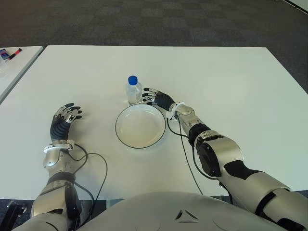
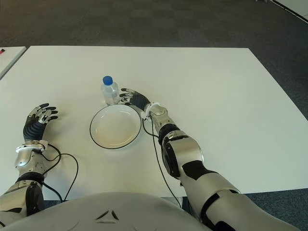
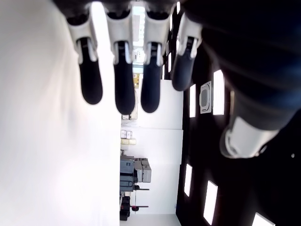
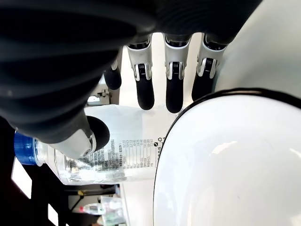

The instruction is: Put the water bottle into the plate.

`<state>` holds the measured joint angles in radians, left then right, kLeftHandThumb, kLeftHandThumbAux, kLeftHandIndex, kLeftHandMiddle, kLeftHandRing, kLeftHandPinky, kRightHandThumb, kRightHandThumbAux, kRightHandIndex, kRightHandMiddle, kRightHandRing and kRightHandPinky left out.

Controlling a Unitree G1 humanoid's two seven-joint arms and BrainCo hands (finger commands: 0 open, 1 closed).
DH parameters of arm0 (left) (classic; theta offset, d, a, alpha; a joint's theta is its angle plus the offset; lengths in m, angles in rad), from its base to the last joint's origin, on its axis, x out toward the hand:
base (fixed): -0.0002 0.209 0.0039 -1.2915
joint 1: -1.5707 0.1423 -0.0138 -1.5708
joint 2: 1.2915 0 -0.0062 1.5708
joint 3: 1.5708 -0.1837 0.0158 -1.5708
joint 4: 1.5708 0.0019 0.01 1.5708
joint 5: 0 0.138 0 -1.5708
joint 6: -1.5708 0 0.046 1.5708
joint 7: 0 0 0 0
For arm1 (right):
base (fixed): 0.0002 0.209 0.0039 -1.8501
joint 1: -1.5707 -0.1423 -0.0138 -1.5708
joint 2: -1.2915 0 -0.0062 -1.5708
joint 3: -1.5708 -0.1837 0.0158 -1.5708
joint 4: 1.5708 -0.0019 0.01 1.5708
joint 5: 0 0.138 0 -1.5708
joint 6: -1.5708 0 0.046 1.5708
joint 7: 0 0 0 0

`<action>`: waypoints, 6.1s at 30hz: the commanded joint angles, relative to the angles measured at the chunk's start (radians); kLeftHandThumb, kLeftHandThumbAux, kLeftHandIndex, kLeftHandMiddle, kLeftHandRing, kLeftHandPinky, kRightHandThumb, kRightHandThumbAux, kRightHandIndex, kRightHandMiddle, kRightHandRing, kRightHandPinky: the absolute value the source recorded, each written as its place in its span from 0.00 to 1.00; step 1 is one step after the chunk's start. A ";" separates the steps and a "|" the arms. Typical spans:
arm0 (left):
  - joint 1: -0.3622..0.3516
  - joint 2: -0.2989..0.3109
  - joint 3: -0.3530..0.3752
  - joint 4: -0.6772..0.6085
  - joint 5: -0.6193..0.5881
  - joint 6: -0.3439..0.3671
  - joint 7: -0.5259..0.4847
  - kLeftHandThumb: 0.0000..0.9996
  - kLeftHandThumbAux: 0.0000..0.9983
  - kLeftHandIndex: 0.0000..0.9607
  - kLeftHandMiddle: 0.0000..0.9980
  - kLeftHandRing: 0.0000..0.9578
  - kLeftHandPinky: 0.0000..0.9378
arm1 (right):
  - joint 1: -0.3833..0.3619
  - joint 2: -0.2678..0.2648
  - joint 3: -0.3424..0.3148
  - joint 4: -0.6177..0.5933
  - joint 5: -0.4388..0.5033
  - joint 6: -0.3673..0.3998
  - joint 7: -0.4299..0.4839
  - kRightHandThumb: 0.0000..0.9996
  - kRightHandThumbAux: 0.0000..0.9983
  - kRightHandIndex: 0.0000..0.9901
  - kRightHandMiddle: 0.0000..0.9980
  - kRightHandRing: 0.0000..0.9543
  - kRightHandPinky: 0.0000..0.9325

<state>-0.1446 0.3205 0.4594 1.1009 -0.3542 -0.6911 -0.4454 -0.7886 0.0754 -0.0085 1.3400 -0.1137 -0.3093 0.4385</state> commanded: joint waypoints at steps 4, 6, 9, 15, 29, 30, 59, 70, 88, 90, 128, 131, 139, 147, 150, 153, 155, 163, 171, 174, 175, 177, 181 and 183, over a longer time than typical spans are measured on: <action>0.054 -0.048 -0.006 0.058 0.006 0.063 0.006 0.24 0.64 0.29 0.37 0.41 0.43 | -0.009 0.062 -0.003 0.010 -0.002 0.018 0.012 0.17 0.59 0.08 0.20 0.21 0.26; 0.051 -0.046 -0.007 0.060 0.006 0.059 -0.001 0.25 0.63 0.29 0.37 0.41 0.43 | -0.008 0.061 -0.002 0.010 -0.003 0.020 0.011 0.17 0.58 0.08 0.20 0.22 0.26; 0.049 -0.045 -0.007 0.061 0.005 0.056 -0.009 0.25 0.63 0.30 0.38 0.41 0.44 | -0.008 0.060 -0.001 0.011 -0.005 0.022 0.011 0.18 0.58 0.08 0.20 0.22 0.28; 0.047 -0.045 -0.010 0.063 0.010 0.039 -0.018 0.25 0.64 0.30 0.39 0.41 0.44 | -0.007 0.059 -0.001 0.010 -0.006 0.020 0.012 0.18 0.58 0.09 0.20 0.23 0.29; 0.046 -0.051 -0.005 0.059 0.000 0.042 -0.023 0.24 0.64 0.30 0.38 0.41 0.43 | 0.003 0.057 0.011 0.009 -0.015 0.008 0.011 0.18 0.58 0.10 0.24 0.27 0.33; 0.047 -0.051 -0.005 0.057 -0.001 0.042 -0.023 0.24 0.64 0.30 0.37 0.41 0.43 | 0.001 0.056 0.011 0.008 -0.013 0.008 0.013 0.18 0.57 0.10 0.24 0.27 0.33; 0.041 -0.060 -0.016 0.031 0.006 0.011 -0.025 0.24 0.66 0.30 0.39 0.41 0.44 | 0.046 0.031 0.045 -0.018 -0.013 -0.159 0.052 0.10 0.60 0.23 0.32 0.37 0.41; 0.041 -0.060 -0.015 0.030 0.003 0.009 -0.034 0.24 0.65 0.30 0.39 0.42 0.44 | 0.060 0.030 0.043 -0.019 -0.009 -0.162 0.047 0.08 0.59 0.21 0.33 0.37 0.41; 0.042 -0.056 -0.017 0.028 0.006 0.013 -0.038 0.24 0.63 0.29 0.38 0.41 0.43 | 0.077 0.025 0.044 -0.040 0.000 -0.171 0.076 0.07 0.59 0.21 0.34 0.38 0.42; 0.042 -0.055 -0.017 0.027 0.006 0.017 -0.037 0.24 0.63 0.29 0.38 0.41 0.43 | 0.077 0.025 0.045 -0.042 0.000 -0.170 0.077 0.08 0.59 0.20 0.34 0.38 0.42; 0.047 -0.061 -0.015 0.011 0.004 0.012 -0.031 0.25 0.63 0.30 0.39 0.41 0.44 | 0.104 0.028 0.042 -0.072 0.008 -0.211 0.085 0.10 0.63 0.17 0.33 0.39 0.45; 0.046 -0.063 -0.013 0.007 -0.002 0.015 -0.039 0.25 0.64 0.30 0.39 0.42 0.44 | 0.115 0.027 0.046 -0.077 0.004 -0.242 0.077 0.10 0.64 0.18 0.34 0.40 0.47; 0.047 -0.065 -0.010 0.000 -0.009 0.023 -0.052 0.26 0.64 0.31 0.39 0.42 0.45 | 0.131 0.021 0.064 -0.078 -0.011 -0.279 0.046 0.09 0.64 0.18 0.35 0.42 0.48; 0.047 -0.066 -0.011 -0.007 -0.009 0.024 -0.054 0.25 0.65 0.30 0.39 0.42 0.44 | 0.135 0.015 0.084 -0.075 -0.017 -0.285 0.022 0.07 0.65 0.17 0.35 0.42 0.49; 0.047 -0.067 -0.012 -0.007 -0.009 0.022 -0.052 0.25 0.65 0.30 0.40 0.42 0.44 | 0.137 0.014 0.085 -0.074 -0.015 -0.285 0.022 0.07 0.65 0.17 0.35 0.42 0.49; 0.047 -0.068 -0.012 -0.007 -0.007 0.020 -0.049 0.25 0.66 0.31 0.40 0.42 0.44 | 0.138 0.014 0.085 -0.074 -0.013 -0.286 0.022 0.06 0.65 0.17 0.35 0.43 0.49; 0.047 -0.069 -0.013 -0.007 -0.006 0.018 -0.048 0.25 0.65 0.30 0.40 0.42 0.44 | 0.140 0.014 0.084 -0.074 -0.011 -0.287 0.021 0.06 0.66 0.17 0.36 0.43 0.49; 0.048 -0.070 -0.013 -0.007 -0.004 0.014 -0.043 0.25 0.65 0.30 0.39 0.42 0.43 | 0.202 0.032 0.064 -0.120 0.035 -0.359 0.068 0.07 0.65 0.16 0.36 0.43 0.51; 0.048 -0.072 -0.013 -0.008 -0.003 0.014 -0.037 0.24 0.64 0.30 0.39 0.41 0.43 | 0.241 0.027 0.063 -0.158 0.053 -0.416 0.074 0.06 0.66 0.18 0.38 0.45 0.52; 0.049 -0.072 -0.014 -0.009 -0.001 0.014 -0.036 0.24 0.64 0.30 0.39 0.41 0.43 | 0.250 0.025 0.063 -0.166 0.056 -0.418 0.074 0.06 0.66 0.19 0.38 0.45 0.52; 0.050 -0.072 -0.015 -0.010 0.000 0.014 -0.034 0.24 0.64 0.30 0.39 0.41 0.43 | 0.252 0.025 0.063 -0.168 0.057 -0.418 0.075 0.06 0.66 0.19 0.38 0.45 0.52; 0.050 -0.071 -0.015 -0.010 0.001 0.014 -0.033 0.24 0.64 0.30 0.39 0.41 0.43 | 0.257 0.024 0.061 -0.173 0.061 -0.416 0.077 0.05 0.65 0.19 0.38 0.45 0.52; 0.050 -0.072 -0.015 -0.010 0.001 0.013 -0.033 0.24 0.64 0.30 0.39 0.41 0.43 | 0.264 0.024 0.057 -0.184 0.071 -0.400 0.087 0.06 0.64 0.19 0.37 0.45 0.52; 0.050 -0.072 -0.015 -0.010 0.002 0.010 -0.033 0.24 0.64 0.30 0.39 0.42 0.44 | 0.269 0.022 0.054 -0.190 0.078 -0.389 0.097 0.07 0.63 0.18 0.37 0.44 0.52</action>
<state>-0.1349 0.2939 0.4550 1.0584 -0.3609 -0.7176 -0.4905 -0.5455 0.0871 0.0569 1.1600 -0.0637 -0.7144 0.5236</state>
